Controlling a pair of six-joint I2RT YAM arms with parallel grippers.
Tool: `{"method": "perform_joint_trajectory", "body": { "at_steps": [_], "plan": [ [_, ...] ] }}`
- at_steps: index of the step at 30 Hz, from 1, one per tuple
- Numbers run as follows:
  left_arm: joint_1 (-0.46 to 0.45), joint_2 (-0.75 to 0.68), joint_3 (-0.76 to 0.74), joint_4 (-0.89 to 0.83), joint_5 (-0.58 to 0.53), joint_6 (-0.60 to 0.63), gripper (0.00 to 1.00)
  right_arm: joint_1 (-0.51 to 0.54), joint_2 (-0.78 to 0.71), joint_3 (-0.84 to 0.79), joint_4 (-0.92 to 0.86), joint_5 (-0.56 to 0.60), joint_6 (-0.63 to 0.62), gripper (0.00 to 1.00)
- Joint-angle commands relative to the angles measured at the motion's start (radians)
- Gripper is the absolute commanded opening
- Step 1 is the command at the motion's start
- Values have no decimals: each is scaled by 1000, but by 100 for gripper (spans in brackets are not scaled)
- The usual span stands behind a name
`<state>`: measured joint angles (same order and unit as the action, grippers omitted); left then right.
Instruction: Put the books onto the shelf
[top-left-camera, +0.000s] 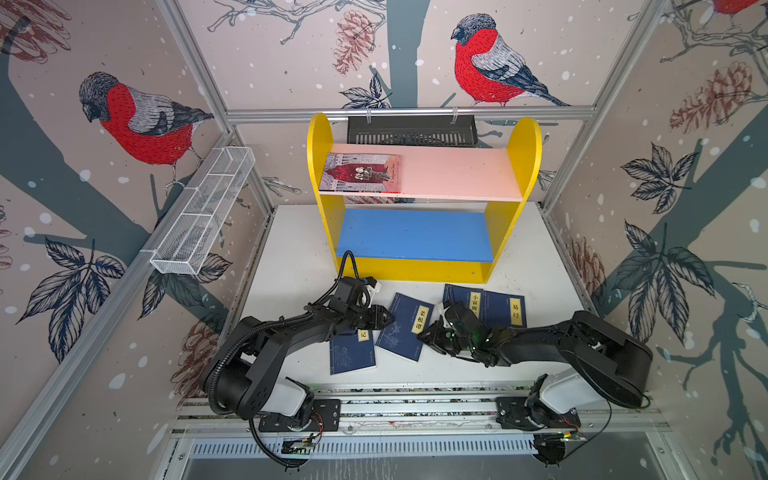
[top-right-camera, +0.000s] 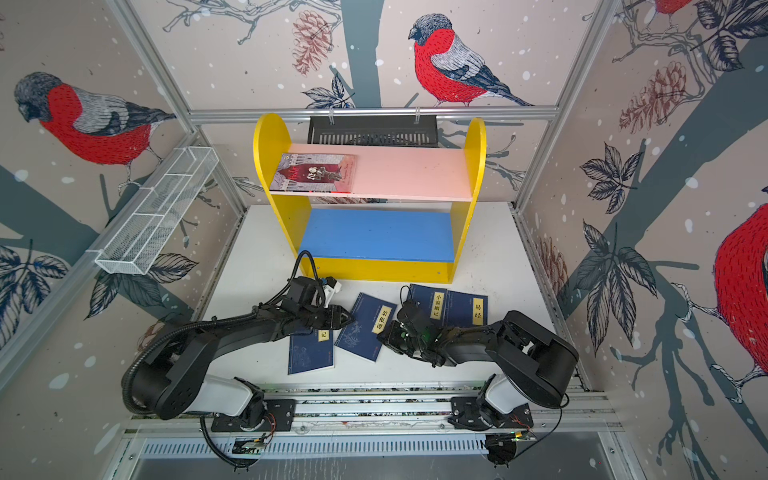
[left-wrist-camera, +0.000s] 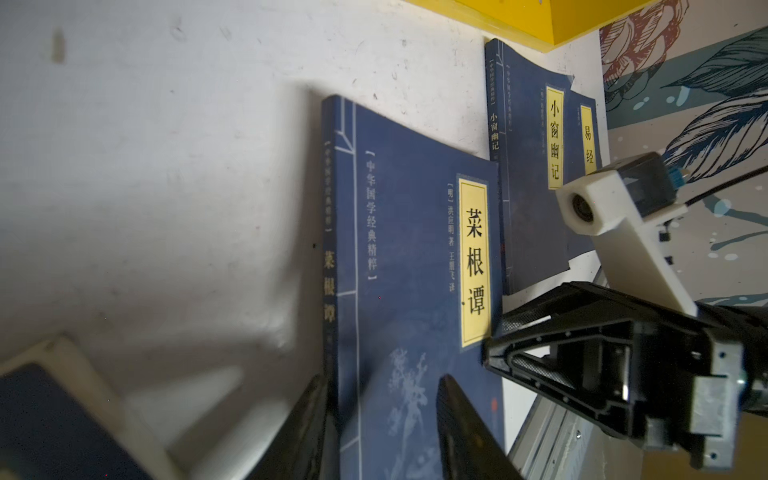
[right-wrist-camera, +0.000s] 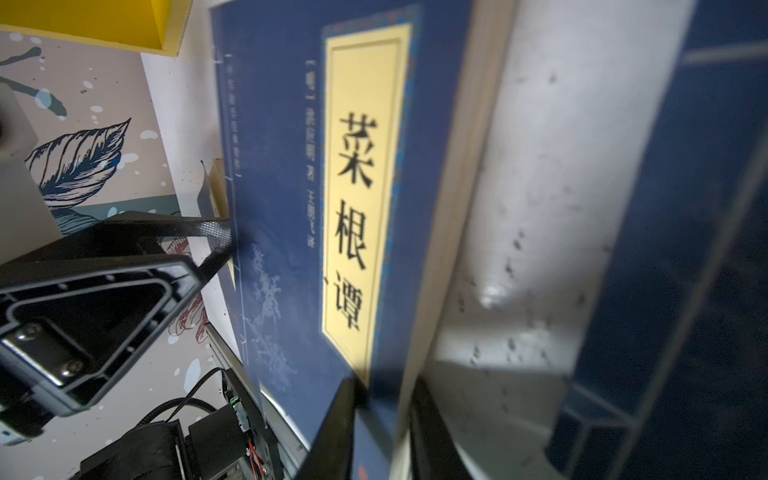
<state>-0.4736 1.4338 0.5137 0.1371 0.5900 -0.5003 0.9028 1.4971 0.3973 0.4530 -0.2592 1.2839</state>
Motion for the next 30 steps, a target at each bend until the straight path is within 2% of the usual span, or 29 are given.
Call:
{"method": "perform_joint_trajectory", "body": {
  "at_steps": [1,2,9,12,15,23,30],
  "plan": [
    [16,-17,-12,40,94,-35,44,1,-10,-7,41,19,8,7],
    [21,-22,-17,48,99,-38,44,-1,-15,-9,43,21,7,4],
    [39,-29,-38,76,126,-64,45,-1,-43,-20,63,17,-11,1],
    [40,-38,-31,49,84,-40,45,-2,-53,-23,68,17,-12,1],
    [44,-43,-27,15,31,-4,51,-2,-68,-29,75,18,-12,0],
    [46,-16,-31,-1,2,18,58,-7,-98,-39,91,1,-22,0],
    [46,33,-26,-1,29,22,65,-20,-132,-54,113,-31,-31,0]
  ]
}}
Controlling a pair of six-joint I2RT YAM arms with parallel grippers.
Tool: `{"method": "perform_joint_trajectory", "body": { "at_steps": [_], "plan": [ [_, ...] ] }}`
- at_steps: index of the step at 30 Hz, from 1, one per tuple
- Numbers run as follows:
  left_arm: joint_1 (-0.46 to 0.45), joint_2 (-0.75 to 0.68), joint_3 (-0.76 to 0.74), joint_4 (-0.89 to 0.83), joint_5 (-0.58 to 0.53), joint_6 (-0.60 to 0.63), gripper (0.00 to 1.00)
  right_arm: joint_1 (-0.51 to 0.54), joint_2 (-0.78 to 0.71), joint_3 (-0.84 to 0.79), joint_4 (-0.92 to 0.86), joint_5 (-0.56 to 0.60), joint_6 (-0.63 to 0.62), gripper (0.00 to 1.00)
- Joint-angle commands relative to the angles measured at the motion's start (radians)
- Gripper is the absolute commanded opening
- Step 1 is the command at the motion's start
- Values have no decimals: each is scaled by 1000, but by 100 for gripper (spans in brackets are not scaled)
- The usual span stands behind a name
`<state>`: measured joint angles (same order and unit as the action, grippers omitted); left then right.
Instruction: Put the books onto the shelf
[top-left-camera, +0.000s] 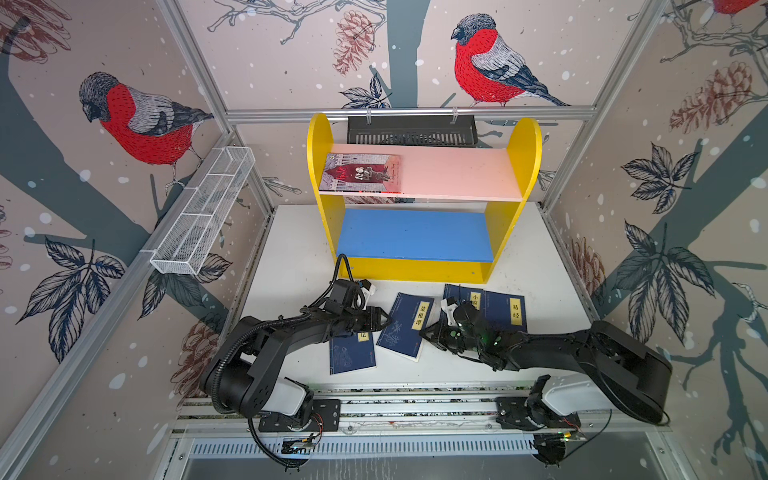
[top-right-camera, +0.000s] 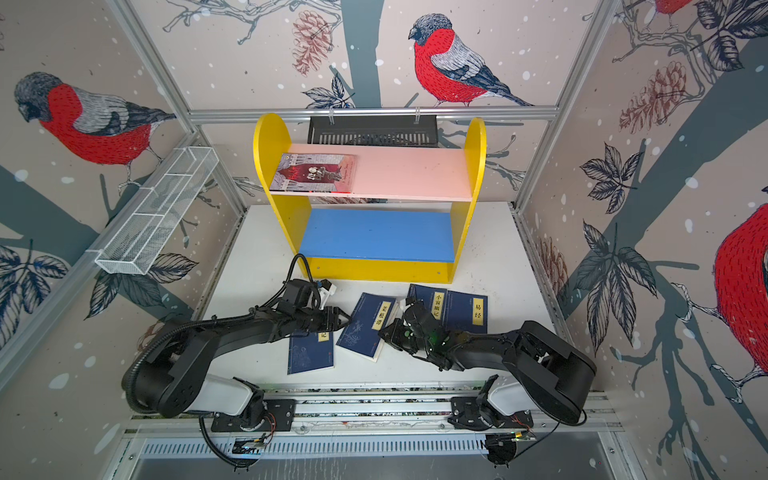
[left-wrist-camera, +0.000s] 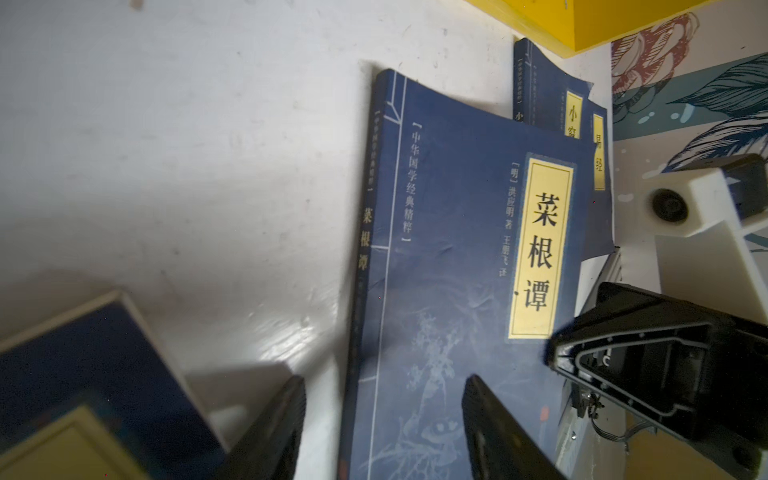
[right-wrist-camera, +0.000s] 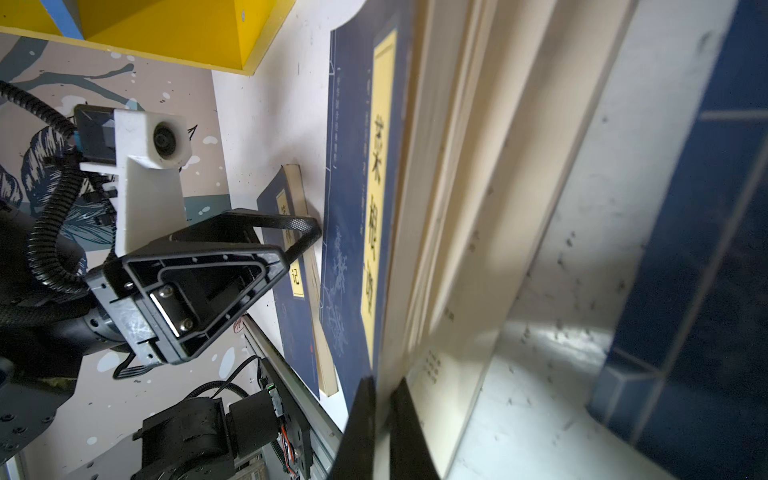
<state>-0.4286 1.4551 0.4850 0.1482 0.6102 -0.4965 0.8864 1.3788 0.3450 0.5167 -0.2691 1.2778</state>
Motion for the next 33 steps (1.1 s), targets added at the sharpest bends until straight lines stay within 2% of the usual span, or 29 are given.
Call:
{"method": "perform_joint_trajectory", "body": {
  "at_steps": [1,10,20,27,33],
  "plan": [
    [2,17,3,-9,16,14,66,-5,-18,-1,49,-25,-28,0],
    [2,58,2,14,108,-8,71,-27,-51,-9,61,-65,-40,0],
    [2,68,2,-8,86,9,78,-55,-88,-29,91,-96,-35,0],
    [2,83,1,-1,107,2,80,-71,-150,-23,67,-115,-55,0],
    [7,80,-19,85,230,-77,79,-79,-172,-20,62,-133,-66,0]
  ]
}}
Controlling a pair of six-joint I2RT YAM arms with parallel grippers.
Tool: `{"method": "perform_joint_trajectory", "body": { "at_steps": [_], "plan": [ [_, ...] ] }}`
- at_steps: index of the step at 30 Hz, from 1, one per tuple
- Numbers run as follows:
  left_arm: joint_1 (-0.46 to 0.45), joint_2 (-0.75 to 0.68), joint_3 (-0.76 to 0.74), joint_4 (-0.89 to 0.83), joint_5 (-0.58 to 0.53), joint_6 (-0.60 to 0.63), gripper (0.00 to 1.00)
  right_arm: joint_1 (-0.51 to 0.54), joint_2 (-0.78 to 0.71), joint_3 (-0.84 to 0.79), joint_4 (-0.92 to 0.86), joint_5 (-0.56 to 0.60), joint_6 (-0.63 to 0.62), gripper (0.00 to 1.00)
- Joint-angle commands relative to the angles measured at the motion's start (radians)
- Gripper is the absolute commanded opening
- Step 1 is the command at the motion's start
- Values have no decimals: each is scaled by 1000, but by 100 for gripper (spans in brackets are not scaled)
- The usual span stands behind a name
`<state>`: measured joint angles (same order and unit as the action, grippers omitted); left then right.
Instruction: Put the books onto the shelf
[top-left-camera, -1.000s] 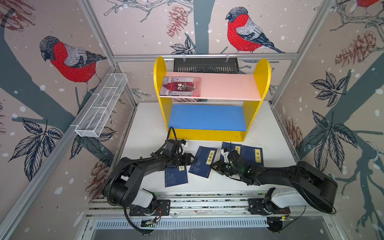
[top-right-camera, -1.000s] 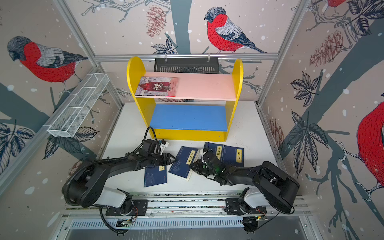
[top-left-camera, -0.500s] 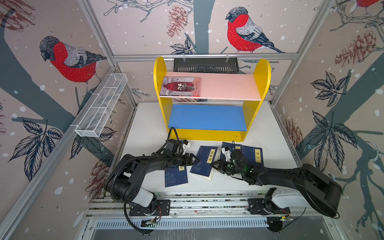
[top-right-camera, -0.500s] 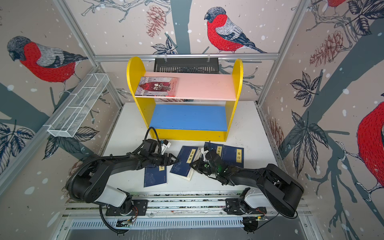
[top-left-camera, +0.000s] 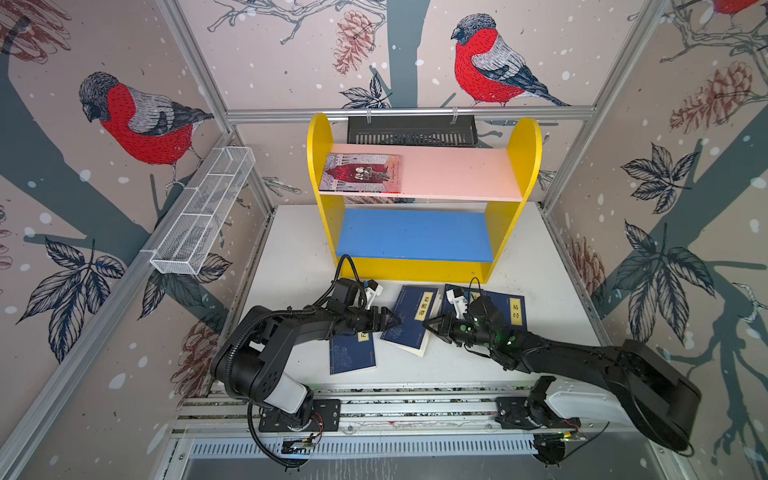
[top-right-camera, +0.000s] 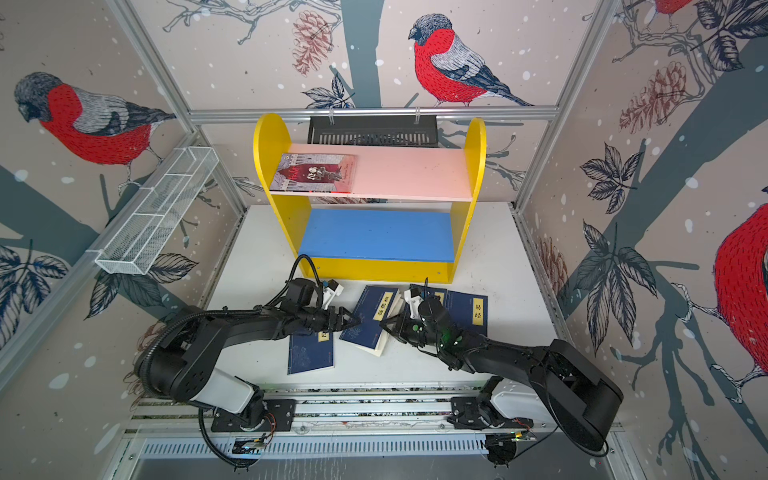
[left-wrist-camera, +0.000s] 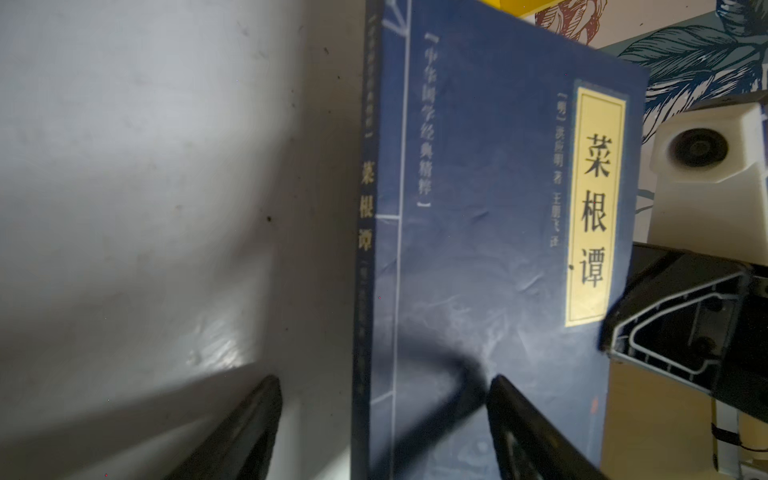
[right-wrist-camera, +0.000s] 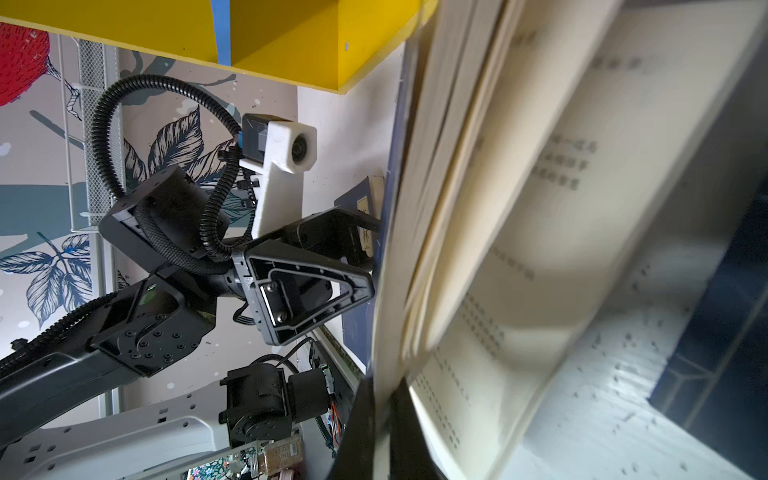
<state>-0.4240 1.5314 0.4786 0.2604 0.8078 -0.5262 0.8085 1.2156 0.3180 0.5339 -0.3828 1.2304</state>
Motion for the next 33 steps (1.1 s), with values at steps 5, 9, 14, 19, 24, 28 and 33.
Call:
{"method": "perform_joint_trajectory", "body": {
  "at_steps": [5,9,14,19,24,28,33],
  "plan": [
    [2,-5,-38,79,139,-139,78,-2,-4,12,47,-26,-25,0],
    [2,-15,-38,116,178,-187,73,-2,6,16,52,-33,-32,0],
    [3,-48,-44,156,208,-226,55,-2,25,14,67,-45,-34,0],
    [2,-111,-65,159,188,-234,31,-1,33,12,70,-45,-34,0],
    [2,-168,-84,194,194,-241,14,-3,45,23,46,-37,-38,17],
    [5,-236,-74,110,136,-189,6,-3,42,30,-9,-2,-40,50],
    [5,-306,-63,64,118,-157,5,-5,-69,13,-114,65,-33,67]
  ]
}}
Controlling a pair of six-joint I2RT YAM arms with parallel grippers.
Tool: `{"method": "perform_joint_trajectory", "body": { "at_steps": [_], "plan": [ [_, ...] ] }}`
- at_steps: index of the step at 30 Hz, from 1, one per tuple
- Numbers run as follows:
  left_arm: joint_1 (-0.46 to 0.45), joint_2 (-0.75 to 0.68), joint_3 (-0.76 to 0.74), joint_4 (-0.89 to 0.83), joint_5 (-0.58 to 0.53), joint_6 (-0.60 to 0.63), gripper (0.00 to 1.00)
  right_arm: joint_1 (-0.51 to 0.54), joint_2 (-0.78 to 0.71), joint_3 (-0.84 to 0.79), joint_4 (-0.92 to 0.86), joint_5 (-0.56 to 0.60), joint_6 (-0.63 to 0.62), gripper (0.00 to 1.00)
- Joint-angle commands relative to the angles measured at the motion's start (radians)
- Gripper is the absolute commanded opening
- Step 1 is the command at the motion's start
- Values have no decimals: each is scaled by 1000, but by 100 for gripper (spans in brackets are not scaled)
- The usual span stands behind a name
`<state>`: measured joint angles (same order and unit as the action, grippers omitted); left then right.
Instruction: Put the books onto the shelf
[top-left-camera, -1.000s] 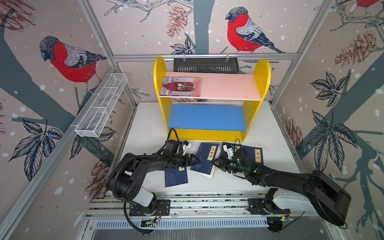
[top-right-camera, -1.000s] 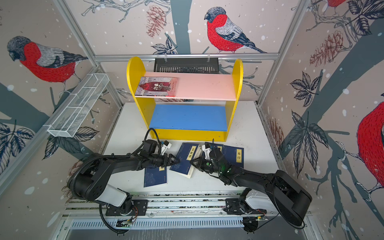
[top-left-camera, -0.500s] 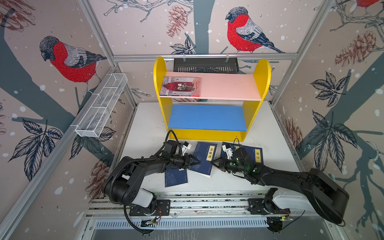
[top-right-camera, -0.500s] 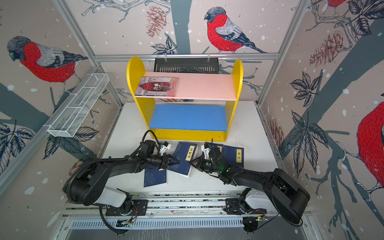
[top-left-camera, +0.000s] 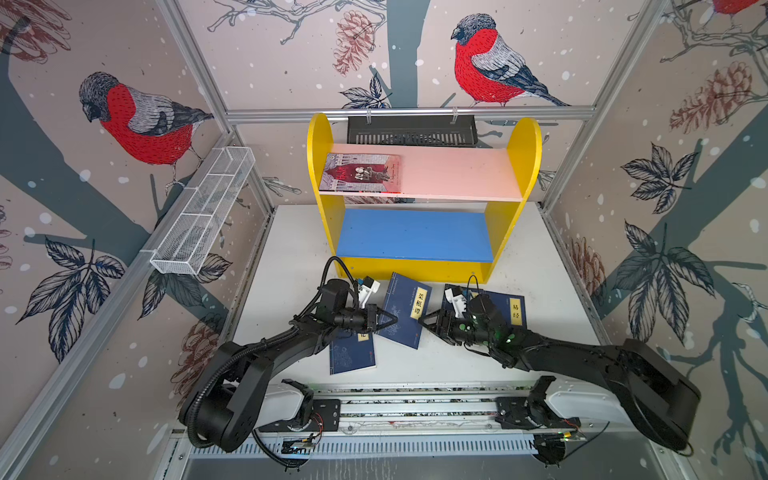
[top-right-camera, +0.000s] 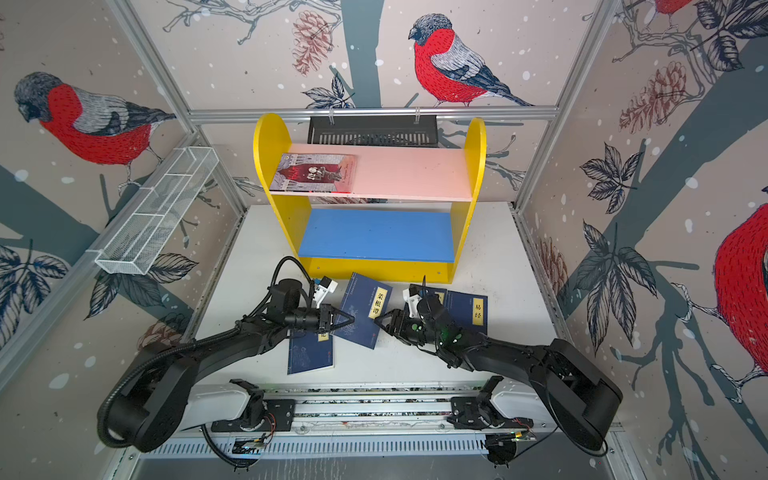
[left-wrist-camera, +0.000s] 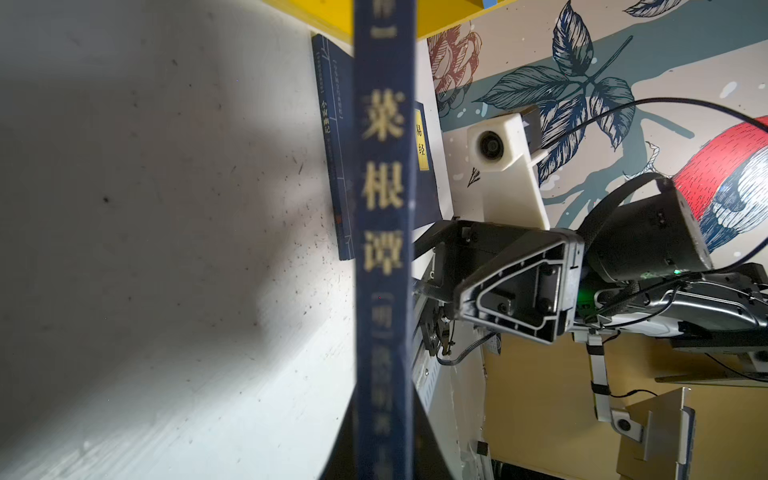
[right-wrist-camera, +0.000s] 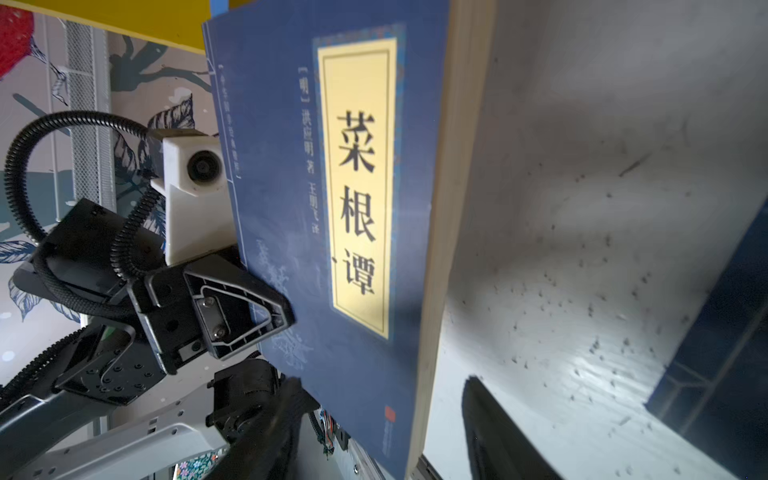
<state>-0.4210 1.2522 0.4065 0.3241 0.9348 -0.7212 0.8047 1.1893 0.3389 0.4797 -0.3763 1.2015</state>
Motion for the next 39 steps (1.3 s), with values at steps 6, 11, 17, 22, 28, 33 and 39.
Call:
{"method": "perform_joint_trajectory", "body": {
  "at_steps": [6,11,17,22,28,33,39],
  "plan": [
    [-11,-138,23,-87,19,77,4,-9,-296,-55,-228,152,20,74],
    [-27,-194,74,-104,31,102,0,-10,-519,-61,-345,237,29,78],
    [-27,-226,231,-325,-21,267,0,-8,-632,-28,-375,271,19,82],
    [-6,-251,281,-391,-83,252,0,15,-576,33,-319,245,-4,82],
    [80,-259,299,-326,-80,101,0,111,-461,115,-233,263,-28,83],
    [152,-216,287,-160,-12,-127,0,215,-381,117,-89,335,-8,83],
    [234,-192,219,135,58,-435,0,277,-231,145,69,363,-3,86]
  ]
}}
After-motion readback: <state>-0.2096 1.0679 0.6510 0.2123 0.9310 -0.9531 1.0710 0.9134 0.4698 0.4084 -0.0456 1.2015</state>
